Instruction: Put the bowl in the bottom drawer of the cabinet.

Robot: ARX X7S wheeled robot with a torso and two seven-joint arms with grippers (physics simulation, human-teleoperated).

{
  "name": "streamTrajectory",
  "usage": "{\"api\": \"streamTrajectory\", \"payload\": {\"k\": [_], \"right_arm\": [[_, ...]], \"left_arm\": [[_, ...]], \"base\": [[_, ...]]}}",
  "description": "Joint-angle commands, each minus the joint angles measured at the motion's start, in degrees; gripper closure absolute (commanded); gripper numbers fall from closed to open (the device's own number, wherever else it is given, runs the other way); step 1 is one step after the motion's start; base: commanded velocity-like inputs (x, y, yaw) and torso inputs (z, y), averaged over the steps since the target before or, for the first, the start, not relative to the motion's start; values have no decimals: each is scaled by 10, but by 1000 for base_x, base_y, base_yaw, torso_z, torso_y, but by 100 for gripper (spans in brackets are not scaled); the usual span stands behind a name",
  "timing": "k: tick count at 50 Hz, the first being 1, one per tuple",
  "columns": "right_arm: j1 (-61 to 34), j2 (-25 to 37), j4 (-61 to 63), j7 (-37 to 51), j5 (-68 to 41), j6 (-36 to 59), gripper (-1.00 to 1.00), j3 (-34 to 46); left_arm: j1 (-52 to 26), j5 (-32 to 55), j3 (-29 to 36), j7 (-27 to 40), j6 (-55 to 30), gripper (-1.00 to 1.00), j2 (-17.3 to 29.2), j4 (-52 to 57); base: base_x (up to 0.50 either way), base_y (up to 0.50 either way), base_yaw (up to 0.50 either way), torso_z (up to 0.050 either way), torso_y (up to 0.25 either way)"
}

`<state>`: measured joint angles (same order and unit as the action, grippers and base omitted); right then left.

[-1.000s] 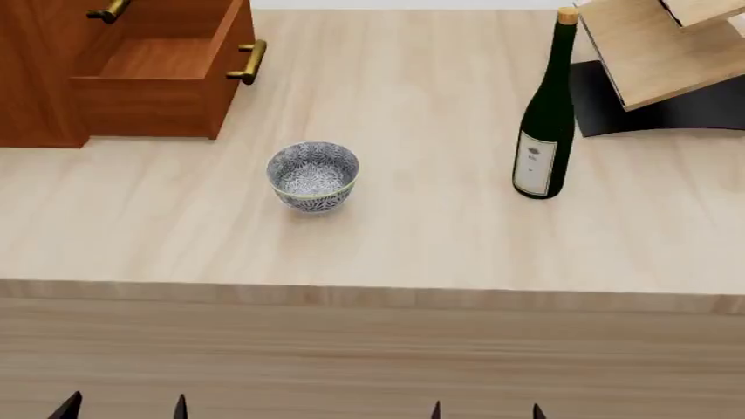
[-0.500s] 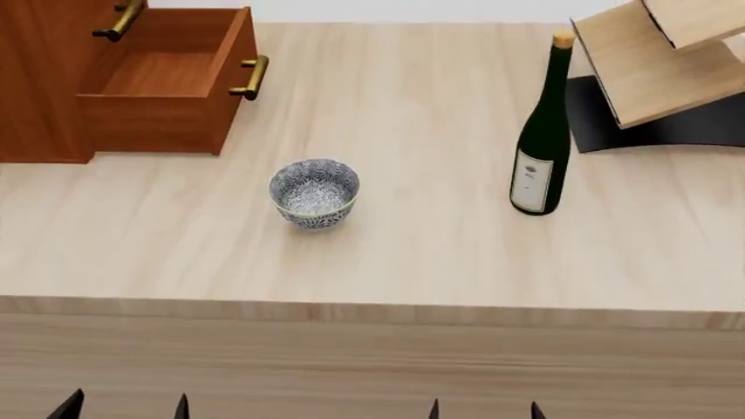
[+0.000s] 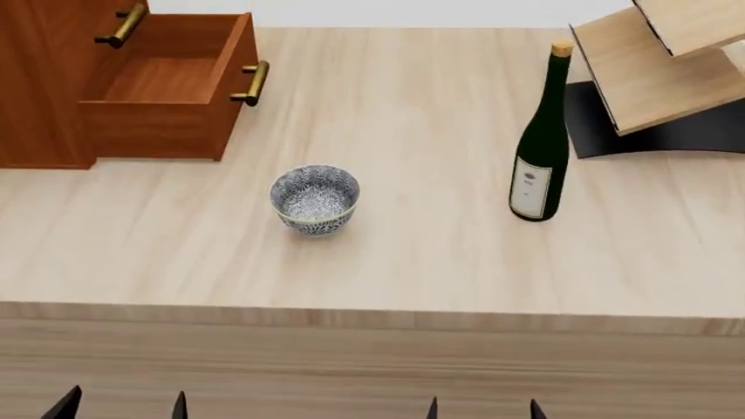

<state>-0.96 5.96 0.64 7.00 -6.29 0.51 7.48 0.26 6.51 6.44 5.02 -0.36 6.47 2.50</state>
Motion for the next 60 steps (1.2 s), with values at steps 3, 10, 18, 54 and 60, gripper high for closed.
{"api": "streamTrajectory", "payload": {"k": [3, 10, 18, 54, 60], "right_arm": [[-2, 12, 24, 12, -5, 19, -100, 7], [-14, 26, 69, 21, -3, 61, -100, 7], [-29, 41, 138, 29, -13, 128, -100, 0], [-99, 70, 228, 55, -44, 245, -100, -28], [-97, 70, 236, 56, -44, 245, -100, -22]], "left_arm": [[-4, 2, 3, 15, -12, -100, 12, 14], [-18, 32, -13, 16, -68, -100, 27, 80], [-43, 45, -23, 22, -119, -100, 50, 148], [-320, 151, -118, 55, -411, -100, 151, 341], [-388, 193, -153, 69, -482, -100, 165, 382]], "base": [[0, 0, 0, 33, 0], [0, 0, 0, 0, 0], [0, 0, 0, 0, 0], [0, 0, 0, 0, 0], [0, 0, 0, 0, 0]]}}
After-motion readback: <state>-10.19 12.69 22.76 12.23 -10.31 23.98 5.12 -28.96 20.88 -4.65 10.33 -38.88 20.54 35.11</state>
